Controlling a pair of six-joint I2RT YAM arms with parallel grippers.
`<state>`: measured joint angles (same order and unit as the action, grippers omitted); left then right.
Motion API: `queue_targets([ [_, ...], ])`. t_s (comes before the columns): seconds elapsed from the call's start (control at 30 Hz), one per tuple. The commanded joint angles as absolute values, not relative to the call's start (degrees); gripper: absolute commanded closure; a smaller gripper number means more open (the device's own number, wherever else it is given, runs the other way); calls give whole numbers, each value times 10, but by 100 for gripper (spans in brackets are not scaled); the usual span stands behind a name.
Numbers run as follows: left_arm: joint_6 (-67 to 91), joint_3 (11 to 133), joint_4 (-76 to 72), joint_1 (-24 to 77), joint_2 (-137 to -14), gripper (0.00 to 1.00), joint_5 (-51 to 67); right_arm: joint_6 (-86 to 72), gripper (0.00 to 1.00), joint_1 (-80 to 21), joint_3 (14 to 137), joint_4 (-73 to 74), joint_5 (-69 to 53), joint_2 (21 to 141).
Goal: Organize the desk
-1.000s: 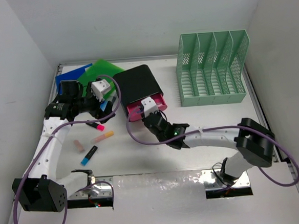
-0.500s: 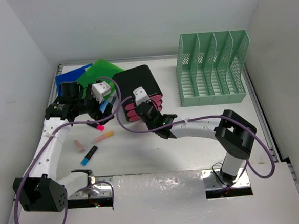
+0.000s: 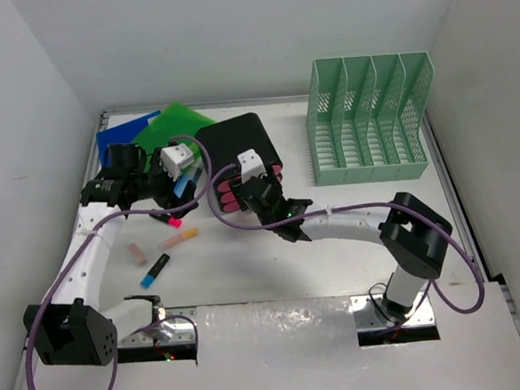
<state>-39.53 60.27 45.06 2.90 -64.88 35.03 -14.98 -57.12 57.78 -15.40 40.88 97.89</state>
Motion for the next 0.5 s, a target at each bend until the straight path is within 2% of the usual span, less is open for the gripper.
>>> queue_targets([
  [0.0,-407,604,439,22,-657,0,359,-199,34,-570,558,-156,383,938],
  [0.3,-398,603,428,18,-659,0,355,-252,37,-571,533,-190,376,965],
  [0.47,-396,599,422,18,-670,0,350,-244,48,-566,562,-188,376,996],
])
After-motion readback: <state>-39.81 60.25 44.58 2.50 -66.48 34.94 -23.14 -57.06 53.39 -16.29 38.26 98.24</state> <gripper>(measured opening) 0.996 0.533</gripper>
